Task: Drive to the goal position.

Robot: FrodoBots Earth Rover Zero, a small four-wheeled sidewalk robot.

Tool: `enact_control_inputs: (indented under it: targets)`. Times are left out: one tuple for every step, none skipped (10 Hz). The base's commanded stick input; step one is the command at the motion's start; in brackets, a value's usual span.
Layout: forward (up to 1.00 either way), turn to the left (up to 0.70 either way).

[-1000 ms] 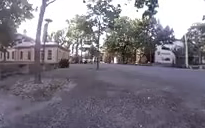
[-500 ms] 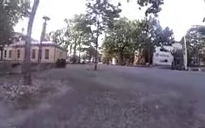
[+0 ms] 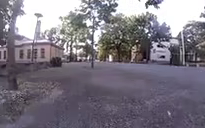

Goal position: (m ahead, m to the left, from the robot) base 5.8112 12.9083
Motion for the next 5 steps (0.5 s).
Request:
enact_control_inputs:
  targets:
    - [0.7, -0.35]
    - [0.7, -0.35]
    - [0.7, -0.35]
    - [0.7, -0.35]
    - [0.7, -0.35]
